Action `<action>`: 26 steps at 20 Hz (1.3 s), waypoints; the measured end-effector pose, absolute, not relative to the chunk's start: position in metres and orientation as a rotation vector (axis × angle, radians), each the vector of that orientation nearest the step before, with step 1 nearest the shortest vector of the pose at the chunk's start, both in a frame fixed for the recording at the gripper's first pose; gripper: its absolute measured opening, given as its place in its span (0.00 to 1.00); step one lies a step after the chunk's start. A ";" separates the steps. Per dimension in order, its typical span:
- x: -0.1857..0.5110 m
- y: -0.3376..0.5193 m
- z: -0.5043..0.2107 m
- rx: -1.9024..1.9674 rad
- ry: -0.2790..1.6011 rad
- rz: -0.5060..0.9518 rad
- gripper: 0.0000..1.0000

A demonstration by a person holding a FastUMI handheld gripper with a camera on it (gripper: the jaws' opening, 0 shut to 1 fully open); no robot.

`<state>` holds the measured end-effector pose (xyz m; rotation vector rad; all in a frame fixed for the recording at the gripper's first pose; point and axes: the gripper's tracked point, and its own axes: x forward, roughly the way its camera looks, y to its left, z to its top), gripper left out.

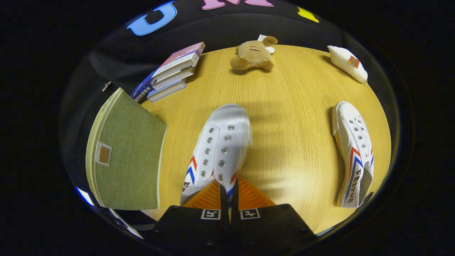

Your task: Open the storage box then place both shoes into the box .Put the left shoe in first, then the right shoe, with the right side of both shoes facing outward in a uniform manner.

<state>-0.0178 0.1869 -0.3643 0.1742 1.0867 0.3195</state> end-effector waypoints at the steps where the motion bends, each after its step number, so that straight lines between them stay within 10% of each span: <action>1: -0.021 0.191 -0.352 0.185 1.079 0.327 0.05; 15: -0.024 0.280 -0.157 0.399 0.922 0.541 0.05; 26: -0.058 0.415 -0.153 0.384 0.995 0.673 0.05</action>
